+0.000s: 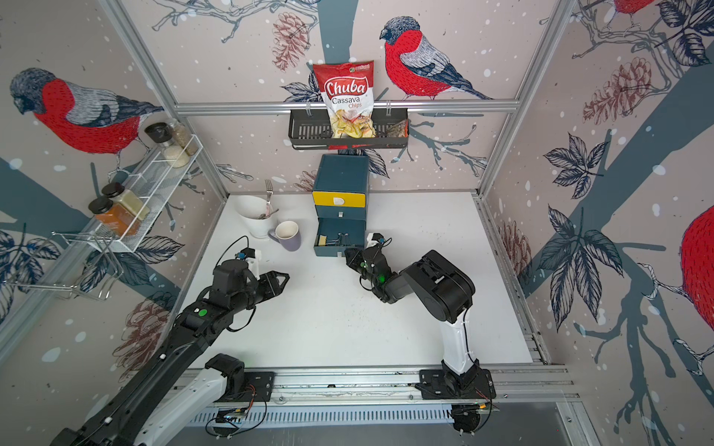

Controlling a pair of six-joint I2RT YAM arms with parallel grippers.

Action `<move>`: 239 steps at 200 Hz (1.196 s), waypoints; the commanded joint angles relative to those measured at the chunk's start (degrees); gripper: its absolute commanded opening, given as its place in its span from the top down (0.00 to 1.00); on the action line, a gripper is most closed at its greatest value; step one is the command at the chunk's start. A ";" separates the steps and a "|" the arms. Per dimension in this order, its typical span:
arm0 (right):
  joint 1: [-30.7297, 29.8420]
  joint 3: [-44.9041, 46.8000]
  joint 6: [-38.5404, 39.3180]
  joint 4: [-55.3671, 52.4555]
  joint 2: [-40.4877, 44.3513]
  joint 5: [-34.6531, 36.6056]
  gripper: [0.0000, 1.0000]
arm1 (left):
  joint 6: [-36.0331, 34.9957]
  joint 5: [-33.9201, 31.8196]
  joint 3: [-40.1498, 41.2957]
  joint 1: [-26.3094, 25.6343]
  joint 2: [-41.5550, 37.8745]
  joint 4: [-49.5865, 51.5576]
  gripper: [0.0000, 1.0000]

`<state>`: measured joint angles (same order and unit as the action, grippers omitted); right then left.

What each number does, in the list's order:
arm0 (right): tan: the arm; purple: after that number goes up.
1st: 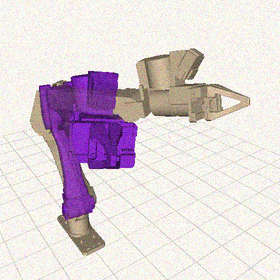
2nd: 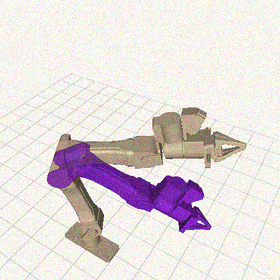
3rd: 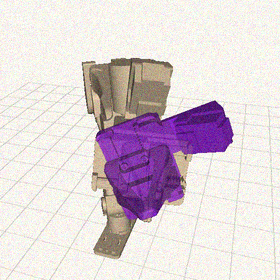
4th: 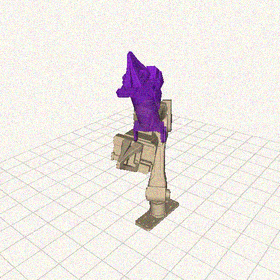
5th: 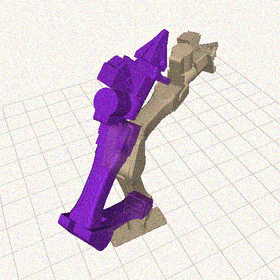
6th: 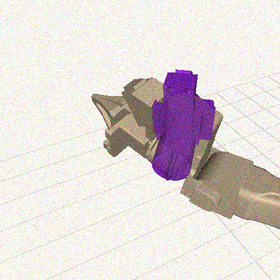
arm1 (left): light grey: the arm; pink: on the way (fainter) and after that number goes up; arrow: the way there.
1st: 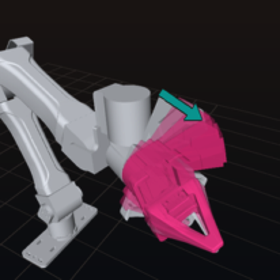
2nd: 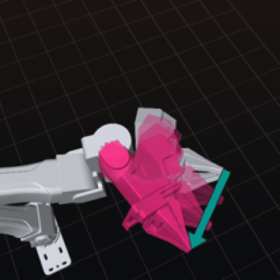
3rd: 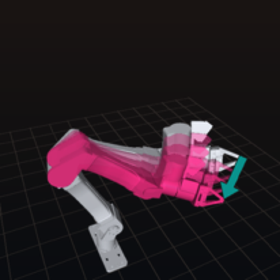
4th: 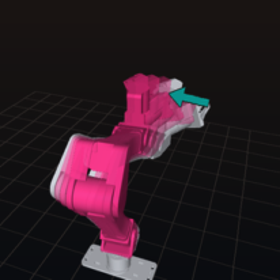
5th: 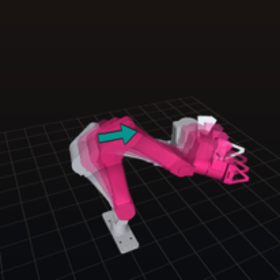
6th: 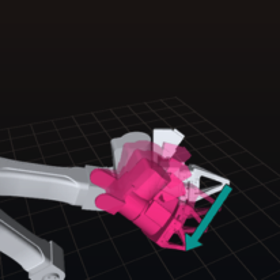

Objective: Put the binder clips in the drawer according to color
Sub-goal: Close the drawer in the storage box.

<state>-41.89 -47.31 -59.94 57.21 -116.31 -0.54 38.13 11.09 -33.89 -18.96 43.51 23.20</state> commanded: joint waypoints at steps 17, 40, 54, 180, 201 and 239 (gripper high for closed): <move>1.14 -5.09 -1.69 8.82 -5.08 1.04 0.76 | 0.61 0.69 0.42 0.11 -0.31 -1.27 0.51; 1.85 -8.02 -3.47 10.37 -8.07 2.32 0.76 | 0.76 0.73 0.33 0.15 -0.28 -1.35 0.51; 2.20 -9.55 -3.85 11.57 -9.41 3.38 0.76 | 0.75 0.77 0.40 0.15 -0.20 -1.37 0.51; 5.12 -20.70 -8.91 5.68 -16.48 5.21 0.80 | 1.55 0.70 0.92 0.23 0.69 -2.55 0.51; 5.24 -21.65 -9.40 3.95 -16.94 5.78 0.85 | 1.53 0.60 0.92 0.18 0.96 -2.63 0.51; 5.88 -22.74 -10.06 3.17 -17.63 6.06 0.86 | 1.51 0.68 0.67 0.24 1.35 -2.77 0.51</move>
<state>-36.36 -69.36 -68.97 61.04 -133.60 4.05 39.70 11.81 -32.97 -18.90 44.64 22.00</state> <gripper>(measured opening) 0.135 0.489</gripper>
